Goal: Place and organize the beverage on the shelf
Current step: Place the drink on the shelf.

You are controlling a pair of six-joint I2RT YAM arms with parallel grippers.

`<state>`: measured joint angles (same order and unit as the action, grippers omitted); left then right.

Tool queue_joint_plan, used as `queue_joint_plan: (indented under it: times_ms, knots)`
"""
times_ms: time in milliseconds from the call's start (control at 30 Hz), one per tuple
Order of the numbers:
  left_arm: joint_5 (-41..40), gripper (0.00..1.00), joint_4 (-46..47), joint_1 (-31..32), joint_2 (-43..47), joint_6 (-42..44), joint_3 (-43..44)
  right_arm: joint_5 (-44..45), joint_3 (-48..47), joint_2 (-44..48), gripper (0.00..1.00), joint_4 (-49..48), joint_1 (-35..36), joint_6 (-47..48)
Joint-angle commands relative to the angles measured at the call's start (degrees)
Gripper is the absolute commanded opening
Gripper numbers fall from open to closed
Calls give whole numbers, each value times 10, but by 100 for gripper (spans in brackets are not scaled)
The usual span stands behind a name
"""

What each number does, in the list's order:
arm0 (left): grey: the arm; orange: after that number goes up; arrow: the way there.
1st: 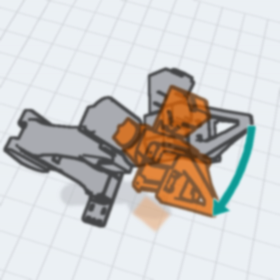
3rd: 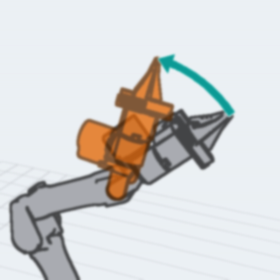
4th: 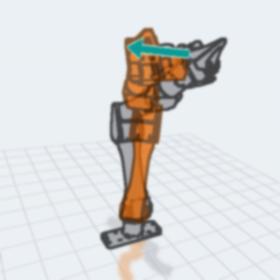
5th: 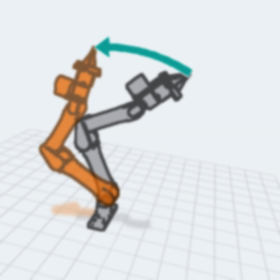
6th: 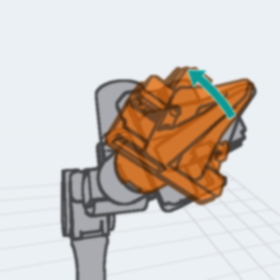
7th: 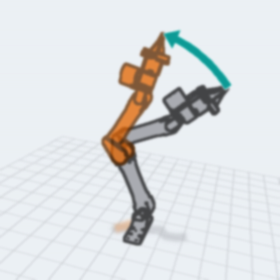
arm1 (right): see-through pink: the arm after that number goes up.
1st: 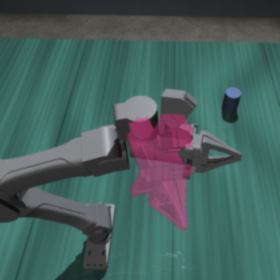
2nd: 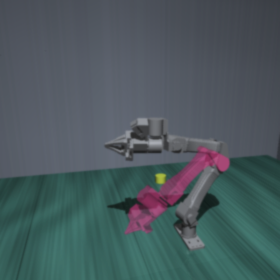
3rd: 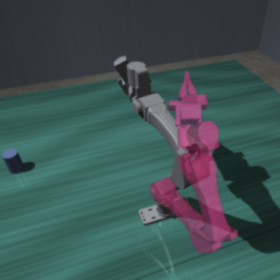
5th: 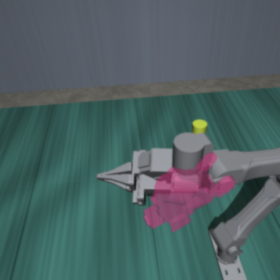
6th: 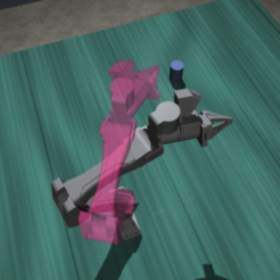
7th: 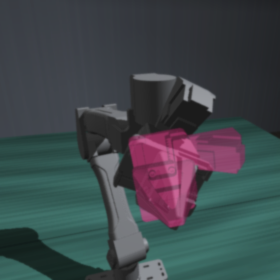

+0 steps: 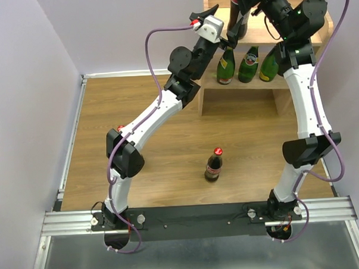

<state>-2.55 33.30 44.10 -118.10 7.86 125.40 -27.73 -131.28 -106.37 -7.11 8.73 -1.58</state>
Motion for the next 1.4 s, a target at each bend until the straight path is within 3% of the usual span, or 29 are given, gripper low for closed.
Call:
queue_joint_plan:
  times_ms: [0, 267, 367, 467, 500, 600, 1000, 1367]
  knots:
    - [1, 87, 38, 3, 54, 13, -40, 42, 34, 3, 27, 50, -19, 39]
    - [3, 87, 47, 4, 85, 16, -83, 56, 52, 13, 26, 48, -20, 36]
    - [5, 87, 48, 3, 95, 15, -93, 61, 58, 18, 31, 48, -21, 34]
    - [5, 87, 48, 3, 106, 15, -106, 59, 62, 20, 39, 48, -20, 33]
    - [5, 87, 51, 3, 109, 15, -110, 58, 65, 20, 48, 48, -21, 33]
    - [4, 87, 58, 3, 123, 15, -127, 57, 67, 21, 60, 49, -21, 32]
    - [-1, 87, 76, 3, 166, 17, -184, 51, 78, 23, 90, 49, -20, 36]
    - [-7, 87, 95, 3, 204, 19, -237, 43, 101, 33, 89, 50, -20, 37]
